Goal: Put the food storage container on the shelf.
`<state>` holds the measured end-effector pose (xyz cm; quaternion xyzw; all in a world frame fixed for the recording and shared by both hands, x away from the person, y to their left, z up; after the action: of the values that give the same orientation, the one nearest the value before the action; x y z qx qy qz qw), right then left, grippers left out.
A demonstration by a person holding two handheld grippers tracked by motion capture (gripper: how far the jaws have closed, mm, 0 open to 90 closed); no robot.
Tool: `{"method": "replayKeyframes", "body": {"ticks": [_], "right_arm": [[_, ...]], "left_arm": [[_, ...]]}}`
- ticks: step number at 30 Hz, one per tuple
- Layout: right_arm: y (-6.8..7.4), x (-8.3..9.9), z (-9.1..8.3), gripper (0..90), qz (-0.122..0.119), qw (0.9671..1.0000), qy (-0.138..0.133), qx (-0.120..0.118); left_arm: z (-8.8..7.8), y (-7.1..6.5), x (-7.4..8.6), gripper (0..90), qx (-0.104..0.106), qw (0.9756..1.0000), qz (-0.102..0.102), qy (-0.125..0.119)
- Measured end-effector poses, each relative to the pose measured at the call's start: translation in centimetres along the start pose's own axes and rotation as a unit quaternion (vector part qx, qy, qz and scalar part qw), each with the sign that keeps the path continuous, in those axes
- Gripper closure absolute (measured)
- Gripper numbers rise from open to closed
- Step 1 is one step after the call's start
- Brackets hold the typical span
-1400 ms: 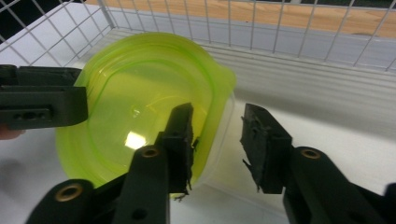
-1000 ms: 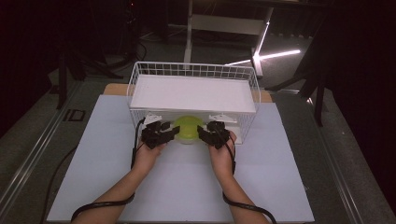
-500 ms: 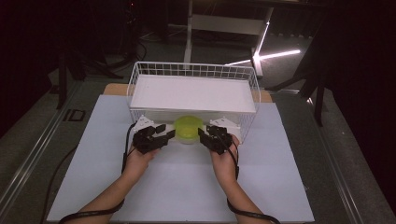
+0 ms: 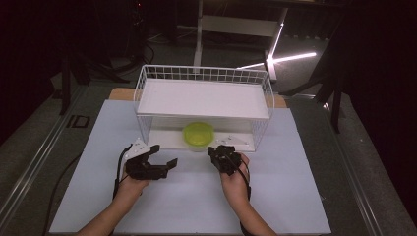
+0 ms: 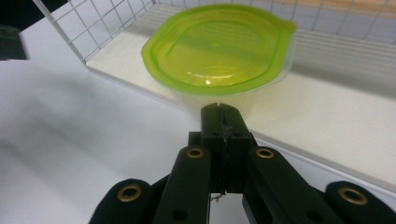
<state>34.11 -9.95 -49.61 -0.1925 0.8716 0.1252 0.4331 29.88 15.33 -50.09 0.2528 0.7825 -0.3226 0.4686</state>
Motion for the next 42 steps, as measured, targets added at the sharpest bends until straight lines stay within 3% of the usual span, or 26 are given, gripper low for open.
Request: {"method": "replayKeyframes", "body": {"ticks": [1, 7, 16, 26, 29, 34, 38, 42], "right_arm": [[0.2, 0.1, 0.2, 90.0, -0.001, 1.0, 0.003, 0.0], [0.9, 0.5, 1.7, 90.0, 0.006, 0.9999, 0.01, -0.003], [1.3, 0.2, 4.2, 89.9, 0.015, 0.9997, 0.021, 0.001], [1.3, -0.6, 5.7, 89.8, 0.026, 0.9994, 0.021, 0.006], [1.3, -1.0, 6.0, 89.8, 0.021, 0.9995, 0.018, 0.011], [1.1, -1.3, 6.6, 88.6, 0.035, 0.999, 0.027, 0.008], [1.7, -0.9, 6.2, 82.6, 0.016, 0.9992, 0.036, 0.002], [1.9, -0.5, 5.2, 77.1, 0.009, 0.9991, 0.038, -0.015]], "left_arm": [[-0.2, -0.1, 0.2, 1.7, 0.005, 1.0, -0.002, -0.004], [-1.4, -0.8, 1.2, 1.7, 0.011, 0.9992, -0.007, -0.039], [-1.8, -0.8, 1.4, 1.7, 0.0, 0.9991, -0.001, -0.043], [-1.6, -0.5, 1.9, 1.7, 0.005, 0.9991, -0.012, -0.042], [-1.5, -0.6, 2.0, 1.7, 0.004, 0.9991, -0.006, -0.043], [-1.5, -0.6, 2.0, 1.7, 0.005, 0.9991, -0.004, -0.043], [-1.8, -0.5, 2.1, 1.7, 0.006, 0.9988, -0.014, -0.047], [-1.9, -0.3, 2.1, 1.7, 0.004, 0.9992, -0.008, -0.04]]}}
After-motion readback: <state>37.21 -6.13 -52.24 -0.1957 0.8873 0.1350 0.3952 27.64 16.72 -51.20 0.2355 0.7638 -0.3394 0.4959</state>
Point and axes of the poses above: each handheld gripper's, and its own axes: z roughly forward along the jaws, x roughly out of its underside, y roughly to its left, the point moved 2 cm from there along z, roughly forward along the jaws, and after that the axes turned 7 degrees about x, right-handed, at the moved point
